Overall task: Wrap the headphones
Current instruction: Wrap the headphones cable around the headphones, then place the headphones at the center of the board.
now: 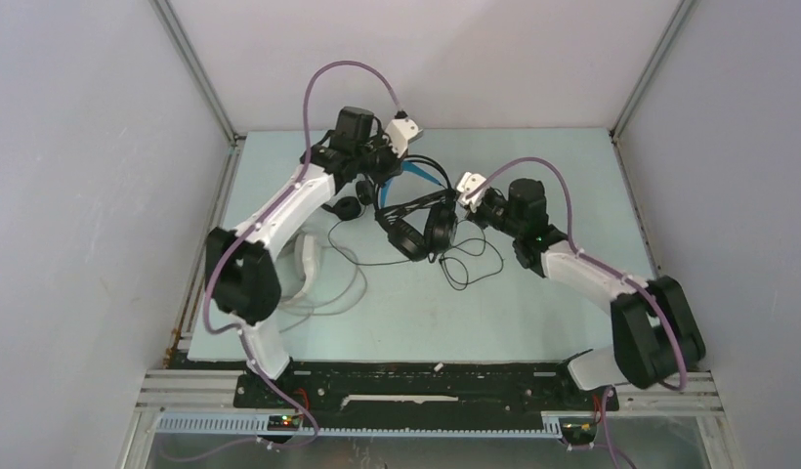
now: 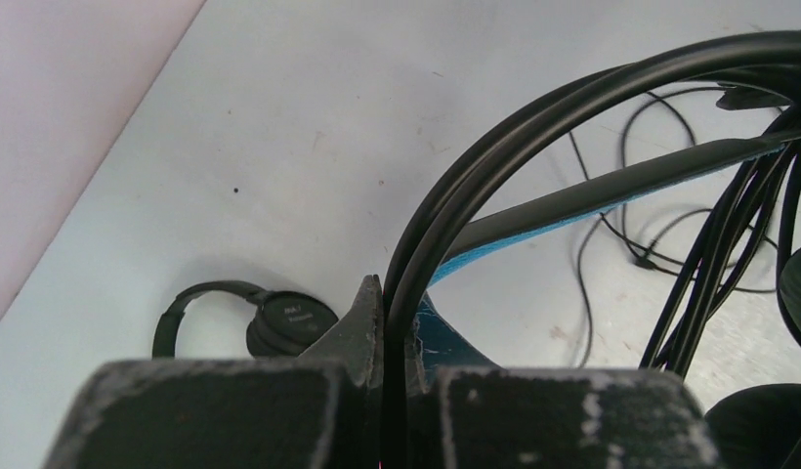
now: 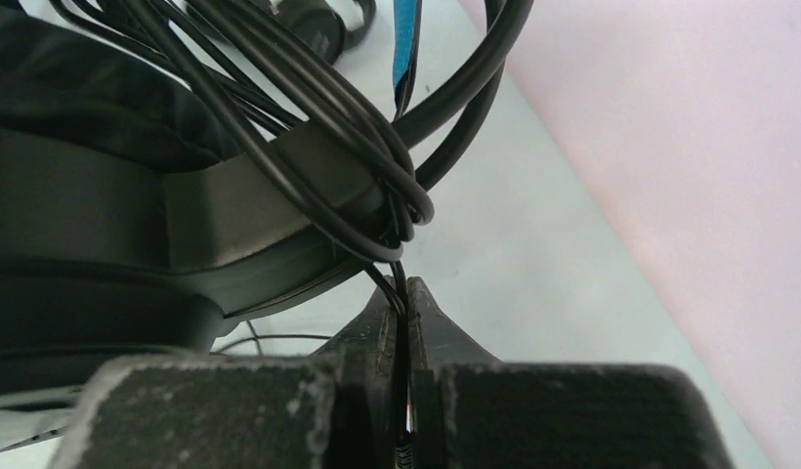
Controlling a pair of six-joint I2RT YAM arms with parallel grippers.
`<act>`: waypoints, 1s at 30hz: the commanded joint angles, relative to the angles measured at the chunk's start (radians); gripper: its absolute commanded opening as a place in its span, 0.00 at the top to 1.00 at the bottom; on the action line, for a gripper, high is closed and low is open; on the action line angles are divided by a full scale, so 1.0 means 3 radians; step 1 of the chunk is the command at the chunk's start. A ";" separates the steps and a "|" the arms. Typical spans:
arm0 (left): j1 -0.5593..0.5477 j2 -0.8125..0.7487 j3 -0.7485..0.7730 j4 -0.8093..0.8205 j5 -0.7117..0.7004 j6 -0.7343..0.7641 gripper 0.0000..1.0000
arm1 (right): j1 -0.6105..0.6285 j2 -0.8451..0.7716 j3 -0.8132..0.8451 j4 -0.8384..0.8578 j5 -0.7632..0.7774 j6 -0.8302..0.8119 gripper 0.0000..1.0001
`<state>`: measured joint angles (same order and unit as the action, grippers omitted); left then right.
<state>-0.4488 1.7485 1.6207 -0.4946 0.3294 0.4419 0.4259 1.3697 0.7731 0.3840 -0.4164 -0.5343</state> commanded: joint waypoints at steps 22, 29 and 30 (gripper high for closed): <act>0.0279 0.2108 0.1847 0.0858 0.0134 -0.0211 0.52 | -0.0265 0.2080 0.1151 0.0904 0.0506 -0.0415 0.87; 0.0279 0.1959 0.1817 0.0966 0.0313 -0.0562 0.24 | -0.0231 0.2280 0.1242 0.0860 0.0593 -0.0552 0.86; 0.0279 0.1914 0.1789 0.1007 0.0348 -0.0642 0.23 | -0.0237 0.2299 0.1270 0.0841 0.0590 -0.0565 0.86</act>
<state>-0.3706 2.4001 2.0968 -0.2733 0.3965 0.3473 0.3508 2.0304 1.1080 0.5842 -0.2489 -0.6750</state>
